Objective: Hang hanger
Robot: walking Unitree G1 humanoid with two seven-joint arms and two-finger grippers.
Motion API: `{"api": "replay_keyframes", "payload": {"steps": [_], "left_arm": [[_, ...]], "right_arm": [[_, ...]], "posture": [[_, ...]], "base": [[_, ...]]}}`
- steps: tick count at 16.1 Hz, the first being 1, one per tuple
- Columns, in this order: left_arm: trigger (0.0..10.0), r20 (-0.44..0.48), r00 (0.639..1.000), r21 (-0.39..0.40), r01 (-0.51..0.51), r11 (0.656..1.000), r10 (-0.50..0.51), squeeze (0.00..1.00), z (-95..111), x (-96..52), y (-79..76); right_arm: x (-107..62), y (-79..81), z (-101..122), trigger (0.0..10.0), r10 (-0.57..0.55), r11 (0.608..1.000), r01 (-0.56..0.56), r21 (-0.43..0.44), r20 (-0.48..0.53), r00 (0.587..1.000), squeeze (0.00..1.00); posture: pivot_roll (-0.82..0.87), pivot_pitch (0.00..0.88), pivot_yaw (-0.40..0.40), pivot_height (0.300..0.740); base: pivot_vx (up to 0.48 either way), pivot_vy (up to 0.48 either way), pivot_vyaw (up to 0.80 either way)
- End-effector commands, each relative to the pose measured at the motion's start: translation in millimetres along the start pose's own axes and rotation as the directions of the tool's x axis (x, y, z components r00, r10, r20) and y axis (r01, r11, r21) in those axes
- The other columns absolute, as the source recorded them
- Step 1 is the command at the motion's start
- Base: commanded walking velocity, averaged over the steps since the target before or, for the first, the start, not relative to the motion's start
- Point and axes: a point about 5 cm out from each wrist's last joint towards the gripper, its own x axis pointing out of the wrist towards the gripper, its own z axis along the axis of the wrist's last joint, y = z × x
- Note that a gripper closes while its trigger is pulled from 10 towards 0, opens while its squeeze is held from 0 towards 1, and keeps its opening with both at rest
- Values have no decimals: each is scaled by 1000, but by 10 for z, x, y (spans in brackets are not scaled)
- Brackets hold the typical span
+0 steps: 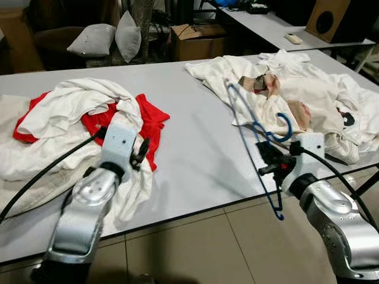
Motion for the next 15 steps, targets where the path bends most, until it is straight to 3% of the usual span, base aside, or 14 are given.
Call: {"api": "replay_keyframes", "payload": {"steps": [1,4,6,8,9,10,11,12,15], "left_arm": [[10000,-46,999,27,9,1000,-8,0,-65,-1,-10],[10000,-117,992,17,49,999,-46,0,-189,-8,-57],[10000,-130,991,-8,33,999,-33,0,-233,36,-65],[10000,-139,990,20,-7,1000,9,0,-264,110,-13],[8941,-147,989,40,-25,999,31,0,-270,144,27],[8941,-149,988,42,-27,999,33,0,-269,148,33],[4784,-159,986,45,-33,998,40,0,-278,154,43],[0,-165,985,50,-40,998,48,0,-281,162,62],[0,-140,990,44,-29,999,35,0,-243,171,67]], "right_arm": [[-13,-17,-7,10000,28,1000,-28,-7,-5,1000,0],[-35,-22,-76,10000,44,999,-45,-20,-48,998,0],[-43,-30,-94,10000,35,999,-36,-17,-50,998,0],[-55,-14,-114,10000,39,999,-40,-20,-55,998,0],[-67,6,-124,10000,46,999,-47,-22,-58,997,0],[-70,9,-125,10000,47,999,-49,-23,-58,997,0],[-75,13,-129,10000,48,998,-50,-25,-60,997,0],[-86,25,-138,10000,48,998,-50,-29,-63,997,0],[-103,28,-152,10000,43,999,-45,-31,-64,997,0]], "posture": [[56,0,-49,740],[55,0,-49,740],[53,0,-47,740],[40,0,-39,740],[33,0,-33,740],[33,0,-33,740],[31,0,-29,740],[28,0,-19,740],[34,0,-12,740]], "base": [[0,0,0],[0,0,0],[0,0,0],[0,0,0],[0,0,0],[0,0,0],[0,0,0],[0,0,0],[0,0,0]]}}
